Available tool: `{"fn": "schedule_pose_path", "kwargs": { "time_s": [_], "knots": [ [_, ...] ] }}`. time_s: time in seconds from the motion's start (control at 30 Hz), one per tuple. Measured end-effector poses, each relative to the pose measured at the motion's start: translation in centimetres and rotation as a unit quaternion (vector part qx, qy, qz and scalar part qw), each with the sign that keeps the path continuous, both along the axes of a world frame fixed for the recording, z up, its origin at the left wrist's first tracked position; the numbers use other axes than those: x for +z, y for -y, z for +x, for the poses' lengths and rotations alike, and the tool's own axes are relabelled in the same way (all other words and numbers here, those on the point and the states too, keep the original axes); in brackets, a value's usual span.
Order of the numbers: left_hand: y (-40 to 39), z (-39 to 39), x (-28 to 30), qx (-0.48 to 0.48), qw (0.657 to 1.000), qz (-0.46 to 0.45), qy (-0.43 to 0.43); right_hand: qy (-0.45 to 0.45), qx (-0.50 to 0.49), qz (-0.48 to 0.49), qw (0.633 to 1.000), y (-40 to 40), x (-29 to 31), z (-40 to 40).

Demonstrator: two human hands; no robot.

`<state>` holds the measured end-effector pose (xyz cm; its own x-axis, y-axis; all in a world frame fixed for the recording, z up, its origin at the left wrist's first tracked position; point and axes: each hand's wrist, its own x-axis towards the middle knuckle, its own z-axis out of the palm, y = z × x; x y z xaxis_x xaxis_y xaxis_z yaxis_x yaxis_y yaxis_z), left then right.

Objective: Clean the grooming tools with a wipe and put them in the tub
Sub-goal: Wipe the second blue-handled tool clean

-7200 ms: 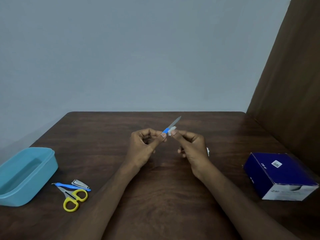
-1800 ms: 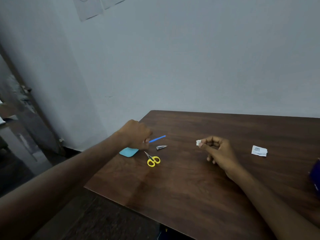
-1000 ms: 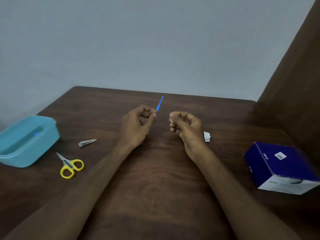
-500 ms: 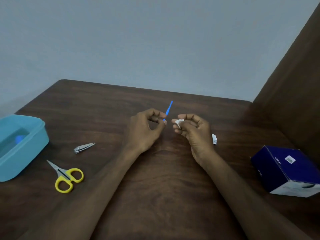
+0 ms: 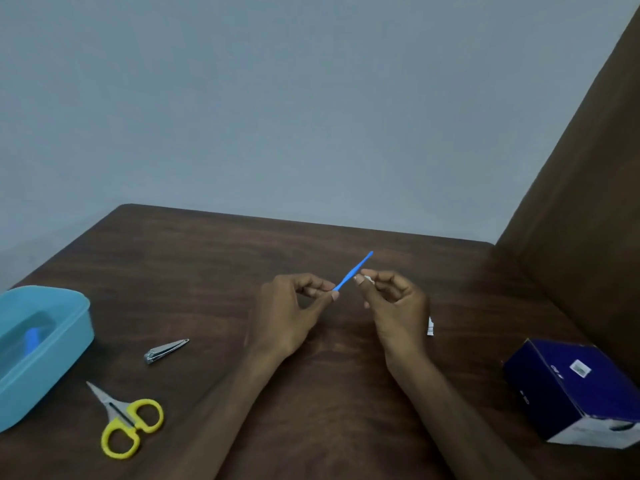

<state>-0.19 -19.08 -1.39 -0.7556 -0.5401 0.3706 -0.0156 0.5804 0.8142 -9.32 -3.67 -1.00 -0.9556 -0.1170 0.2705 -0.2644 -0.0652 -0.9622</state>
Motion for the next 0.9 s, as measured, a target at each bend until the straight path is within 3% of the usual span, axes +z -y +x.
{"fn": "schedule_pose_path", "kwargs": {
  "time_s": [0.13,0.3,0.57,0.9],
  "knots": [
    [0.2,-0.1,-0.3,-0.004,1.0,0.008,0.013,-0.106,-0.029,0.084,0.99,-0.5,0.1,-0.8],
    [-0.1,0.4,0.0,-0.012,0.999,-0.019,0.03,-0.207,-0.029,0.062,0.976,-1.2,0.7,-0.1],
    [-0.8,0.6,0.8,0.008,0.999,-0.048,0.019,-0.415,-0.058,0.136,0.898,-2.5,1.7,-0.3],
    [-0.5,0.6,0.7,0.034,0.998,-0.006,-0.051,-0.429,-0.037,0.216,0.877,-1.7,0.0,-1.2]
  ]
}}
